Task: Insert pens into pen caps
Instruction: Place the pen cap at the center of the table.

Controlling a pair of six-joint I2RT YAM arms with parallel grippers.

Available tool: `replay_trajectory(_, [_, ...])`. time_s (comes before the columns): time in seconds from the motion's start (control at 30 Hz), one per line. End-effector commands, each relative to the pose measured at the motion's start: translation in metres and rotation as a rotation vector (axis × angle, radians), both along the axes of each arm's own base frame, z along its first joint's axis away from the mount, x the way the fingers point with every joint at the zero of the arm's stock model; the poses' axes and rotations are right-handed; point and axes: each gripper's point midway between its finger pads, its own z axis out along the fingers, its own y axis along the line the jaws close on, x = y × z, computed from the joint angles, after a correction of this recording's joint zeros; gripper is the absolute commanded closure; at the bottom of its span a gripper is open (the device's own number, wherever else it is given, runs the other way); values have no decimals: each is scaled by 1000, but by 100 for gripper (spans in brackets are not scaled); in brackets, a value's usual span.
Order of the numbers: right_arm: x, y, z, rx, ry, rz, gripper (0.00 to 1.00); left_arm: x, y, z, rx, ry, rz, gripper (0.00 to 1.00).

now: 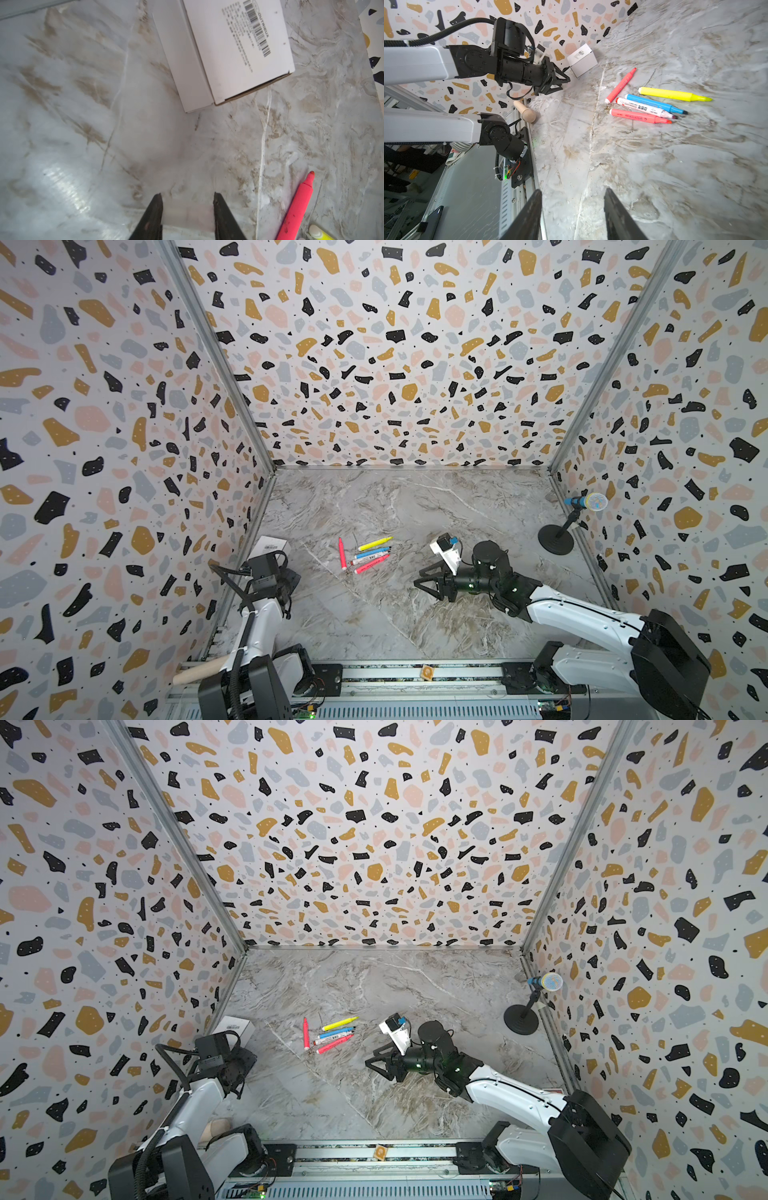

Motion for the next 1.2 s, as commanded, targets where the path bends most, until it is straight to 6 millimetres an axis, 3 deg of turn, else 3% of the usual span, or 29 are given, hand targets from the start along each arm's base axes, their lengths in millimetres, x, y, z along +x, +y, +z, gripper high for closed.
replay_trajectory(0.0, [6,-9,3,21,-1,-45,52,4,-16,0,-51,-10,-54,74])
replay_trajectory(0.33, [26,-36,-5,28,22,-139,52,16,-53,10,-75,-21,-202,74])
replay_trajectory(0.47, [38,-48,-9,14,50,-190,52,22,-82,17,-94,-51,-257,74])
replay_trajectory(0.57, [50,-61,-15,5,87,-250,52,30,-111,30,-129,-103,-283,74])
replay_trajectory(0.67, [58,-75,-18,-3,114,-312,52,39,-146,56,-143,-179,-327,74])
replay_trajectory(0.8, [69,-95,-18,-21,133,-412,49,46,-202,77,-180,-236,-415,75])
replay_trajectory(1.03, [77,-118,-14,-56,149,-532,46,57,-299,82,-229,-264,-559,75])
replay_trajectory(1.17, [75,-126,-15,-74,160,-564,46,64,-335,78,-240,-262,-593,75])
